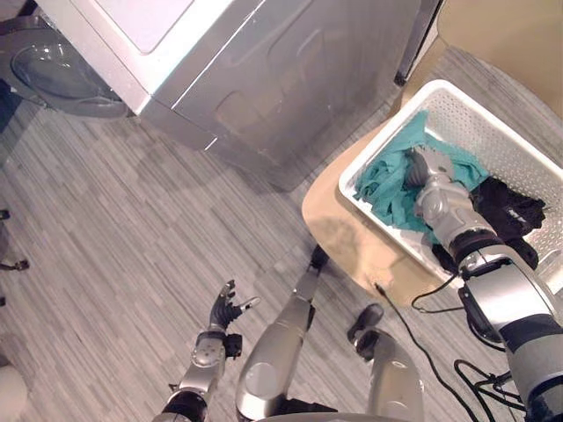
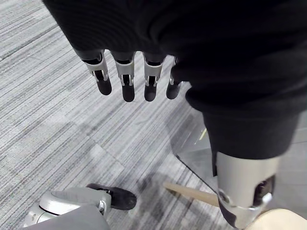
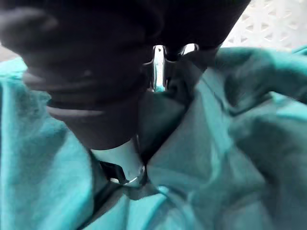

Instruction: Pick up the laundry basket with both hands and put the clothes into the washing machine.

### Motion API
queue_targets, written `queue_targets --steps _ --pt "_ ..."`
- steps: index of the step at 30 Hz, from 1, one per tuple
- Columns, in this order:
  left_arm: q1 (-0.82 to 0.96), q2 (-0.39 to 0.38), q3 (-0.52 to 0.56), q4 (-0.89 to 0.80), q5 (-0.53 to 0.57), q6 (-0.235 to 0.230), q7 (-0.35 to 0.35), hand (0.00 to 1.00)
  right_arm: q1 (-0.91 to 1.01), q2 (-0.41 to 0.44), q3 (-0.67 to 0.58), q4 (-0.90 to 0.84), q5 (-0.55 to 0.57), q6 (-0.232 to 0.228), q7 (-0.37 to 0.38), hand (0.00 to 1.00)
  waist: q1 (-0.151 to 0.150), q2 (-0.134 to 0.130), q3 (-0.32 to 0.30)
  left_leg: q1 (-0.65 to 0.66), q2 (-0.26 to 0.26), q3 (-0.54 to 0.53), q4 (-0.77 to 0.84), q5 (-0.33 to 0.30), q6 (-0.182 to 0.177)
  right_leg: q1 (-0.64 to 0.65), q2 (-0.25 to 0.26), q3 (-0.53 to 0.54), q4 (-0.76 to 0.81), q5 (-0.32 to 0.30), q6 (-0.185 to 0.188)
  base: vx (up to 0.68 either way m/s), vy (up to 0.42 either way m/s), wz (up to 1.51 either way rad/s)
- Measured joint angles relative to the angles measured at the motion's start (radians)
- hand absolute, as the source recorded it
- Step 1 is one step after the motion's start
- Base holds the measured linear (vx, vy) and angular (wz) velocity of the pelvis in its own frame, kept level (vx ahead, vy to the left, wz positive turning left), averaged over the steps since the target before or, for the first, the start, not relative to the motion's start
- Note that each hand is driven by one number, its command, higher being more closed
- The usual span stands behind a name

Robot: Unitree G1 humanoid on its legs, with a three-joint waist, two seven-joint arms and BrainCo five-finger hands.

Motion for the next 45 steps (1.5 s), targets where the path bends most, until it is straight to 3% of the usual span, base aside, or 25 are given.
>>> queue_targets --steps 2,6,10,12,15,17,20,24,27,29,32,35,36,37,38,40,42,43,45 --pt "0.0 -0.001 0.003 -0.003 0.0 0.0 0.0 0.0 0.043 0.009 -0.049 -0.076 0.039 0.002 -0.001 1.0 -0.001 -0.006 0.004 0.02 0.006 0.006 -0.003 0.0 0.0 0.016 0.007 0.017 -0.002 0.0 0.0 -0.03 -0.087 -0.13" --pt "0.005 -0.001 0.011 -0.002 0.001 0.01 0.001 0.0 0.129 0.034 -0.163 -0.301 0.11 0.002 -0.016 1.0 -0.032 -0.028 0.004 0.059 0.017 0.019 -0.014 0.0 0.0 0.054 0.017 0.024 -0.022 0.003 -0.003 -0.06 -0.059 -0.1" --pt "0.026 -0.001 0.04 0.006 0.018 0.029 0.001 0.0 0.287 0.13 -0.254 -0.549 0.191 -0.018 -0.047 1.0 -0.063 -0.097 -0.038 0.099 0.03 0.054 -0.038 -0.001 -0.001 0.089 0.029 0.05 -0.07 0.023 0.001 -0.03 -0.024 -0.23" --pt "0.044 0.003 0.042 0.011 0.041 0.039 0.0 0.0 0.412 0.198 -0.28 -0.668 0.236 -0.04 -0.046 1.0 -0.086 -0.145 -0.077 0.136 0.029 0.067 -0.05 -0.003 -0.002 0.133 0.031 0.058 -0.111 0.04 0.009 0.02 -0.017 -0.14" --pt "0.053 0.004 0.043 0.03 0.052 0.05 -0.001 0.0 0.554 0.255 -0.279 -0.81 0.274 -0.057 -0.036 1.0 -0.101 -0.18 -0.133 0.182 0.029 0.106 -0.061 -0.017 0.011 0.178 0.034 0.091 -0.159 0.065 0.021 0.0 0.019 -0.3" --pt "0.068 0.005 0.049 0.032 0.06 0.057 -0.001 0.0 0.61 0.285 -0.27 -0.874 0.298 -0.076 -0.012 1.0 -0.113 -0.186 -0.158 0.212 0.031 0.142 -0.061 -0.027 0.024 0.2 0.034 0.126 -0.183 0.089 0.027 -0.05 0.065 -0.62" --pt "0.087 0.005 0.084 0.049 0.071 0.059 0.0 0.0 0.663 0.319 -0.247 -0.979 0.331 -0.114 0.024 1.0 -0.111 -0.19 -0.188 0.25 0.059 0.25 -0.064 -0.049 0.044 0.2 0.053 0.246 -0.231 0.155 0.035 -0.1 0.076 -1.09" --pt "0.078 0.034 0.111 0.017 0.074 0.058 0.0 0.0 0.721 0.34 -0.218 -1.064 0.387 -0.161 0.061 1.0 -0.151 -0.194 -0.197 0.244 0.083 0.279 -0.057 -0.066 0.045 0.194 0.076 0.296 -0.269 0.21 0.037 -0.14 0.03 -0.45" --pt "0.082 0.048 0.143 -0.047 0.074 0.056 0.0 0.0 0.799 0.339 -0.187 -1.094 0.456 -0.173 0.089 1.0 -0.165 -0.199 -0.216 0.213 0.115 0.236 -0.017 -0.064 0.048 0.185 0.106 0.305 -0.043 0.141 0.035 -0.08 -0.084 0.54" --pt "0.089 0.052 0.15 -0.123 0.074 0.056 0.003 0.0 0.813 0.335 -0.151 -1.094 0.473 -0.181 0.115 1.0 -0.149 -0.212 -0.24 0.172 0.111 0.188 0.013 -0.064 0.047 0.214 0.132 0.366 -0.059 0.103 0.051 -0.07 -0.203 0.78" --pt "0.13 0.03 0.136 -0.26 0.074 0.048 0.018 0.0 0.801 0.334 -0.107 -1.08 0.492 -0.183 0.142 1.0 -0.102 -0.212 -0.263 0.153 0.098 0.164 -0.007 -0.007 0.012 0.251 0.134 0.369 -0.13 0.002 0.007 -0.13 -0.207 0.52" --pt "0.181 -0.008 0.1 -0.364 0.074 0.04 0.023 0.0 0.801 0.313 -0.09 -1.02 0.505 -0.194 0.158 1.0 -0.107 -0.153 -0.279 0.144 0.113 0.101 -0.034 0.012 -0.004 0.249 0.166 0.302 -0.111 -0.016 -0.011 -0.14 -0.164 0.63" --pt "0.211 -0.018 0.069 -0.419 0.074 0.039 0.023 0.0 0.802 0.294 -0.087 -0.998 0.508 -0.193 0.163 1.0 -0.106 -0.135 -0.284 0.155 0.119 0.102 -0.055 -0.02 -0.012 0.253 0.178 0.273 -0.108 -0.011 -0.021 -0.14 -0.148 0.72" --pt "0.218 -0.019 0.053 -0.445 0.074 0.038 0.023 0.0 0.802 0.284 -0.088 -0.991 0.508 -0.192 0.168 1.0 -0.108 -0.136 -0.284 0.156 0.116 0.119 -0.061 -0.079 -0.011 0.254 0.175 0.257 -0.114 0.0 -0.04 -0.15 -0.108 0.77" --pt "0.206 -0.018 0.029 -0.475 0.076 0.037 0.02 0.0 0.8 0.272 -0.097 -0.984 0.509 -0.192 0.174 1.0 -0.109 -0.155 -0.284 0.131 0.095 0.203 -0.028 -0.15 0.014 0.253 0.132 0.225 -0.146 0.021 -0.057 -0.14 -0.088 0.9" --pt "0.186 -0.016 -0.006 -0.536 0.091 0.03 0.018 0.0 0.794 0.255 -0.096 -0.978 0.522 -0.193 0.179 1.0 -0.12 -0.16 -0.288 0.096 0.065 0.283 0.116 -0.143 0.026 0.245 0.081 0.175 -0.16 0.043 -0.059 -0.12 -0.061 0.83" --pt "0.168 -0.006 -0.032 -0.627 0.122 -0.002 0.02 0.0 0.787 0.245 -0.077 -0.959 0.54 -0.192 0.192 1.0 -0.141 -0.154 -0.299 0.133 0.083 0.337 0.303 -0.185 0.048 0.247 0.05 0.132 -0.16 0.052 -0.054 -0.09 -0.043 0.6" --pt "0.148 0.0 -0.046 -0.636 0.131 -0.011 0.021 0.0 0.785 0.238 -0.07 -0.959 0.545 -0.193 0.198 1.0 -0.142 -0.151 -0.301 0.166 0.092 0.341 0.305 -0.221 0.034 0.254 0.049 0.122 -0.164 0.053 -0.051 -0.04 0.02 0.6" --pt "0.056 0.014 -0.1 -0.652 0.182 -0.038 0.024 0.0 0.752 0.234 -0.042 -0.953 0.577 -0.193 0.221 1.0 -0.144 -0.126 -0.317 0.287 0.105 0.332 0.115 -0.209 -0.007 0.283 0.062 0.08 -0.202 0.07 -0.034 -0.01 0.068 0.5"
